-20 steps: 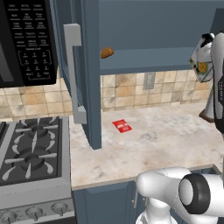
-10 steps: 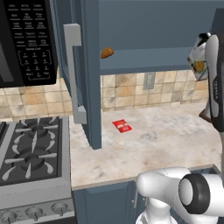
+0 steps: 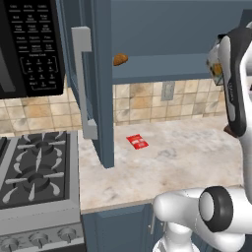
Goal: Pick the cereal and yogurt from the counter and place them in the cabinets closest to them.
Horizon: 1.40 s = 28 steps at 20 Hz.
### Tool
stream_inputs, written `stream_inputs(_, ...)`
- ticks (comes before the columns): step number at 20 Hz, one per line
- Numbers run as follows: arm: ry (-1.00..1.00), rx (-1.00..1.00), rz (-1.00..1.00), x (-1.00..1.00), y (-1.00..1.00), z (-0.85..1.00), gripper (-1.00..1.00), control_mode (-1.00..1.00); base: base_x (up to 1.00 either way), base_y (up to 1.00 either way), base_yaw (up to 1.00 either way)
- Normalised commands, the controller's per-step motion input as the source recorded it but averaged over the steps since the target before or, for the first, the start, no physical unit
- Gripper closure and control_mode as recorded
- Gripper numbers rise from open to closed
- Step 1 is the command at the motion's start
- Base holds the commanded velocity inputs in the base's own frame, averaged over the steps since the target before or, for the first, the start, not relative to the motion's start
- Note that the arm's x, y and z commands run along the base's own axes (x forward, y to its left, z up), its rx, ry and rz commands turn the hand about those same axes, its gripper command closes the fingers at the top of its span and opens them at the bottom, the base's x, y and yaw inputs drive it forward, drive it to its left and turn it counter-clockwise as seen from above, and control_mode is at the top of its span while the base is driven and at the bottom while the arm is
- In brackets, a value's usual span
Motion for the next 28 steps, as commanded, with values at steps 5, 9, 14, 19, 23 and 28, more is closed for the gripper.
stream_inputs(5, 0.00, 0.00, -0.02, 0.37, 0.00, 0.00, 1.00, -1.00, 0.00, 0.00, 0.00)
stream_inputs(9, 0.00, 0.00, -0.01, 0.39, 0.00, 0.00, 1.00, -1.00, 0.00, 0.00, 0.00)
stream_inputs(14, 0.00, 0.00, 0.00, 0.36, 0.00, -0.08, 1.00, -1.00, 0.00, 0.00, 0.00)
stream_inputs(19, 0.00, 0.00, 0.00, 0.45, 0.00, 0.00, 1.00, -1.00, 0.00, 0.00, 0.00)
stream_inputs(23, 0.00, 0.00, -0.01, 0.49, 0.00, 0.00, 1.00, -1.00, 0.00, 0.00, 0.00)
stream_inputs(28, 0.00, 0.00, -0.01, 0.51, 0.00, 0.00, 1.00, -1.00, 0.00, 0.00, 0.00)
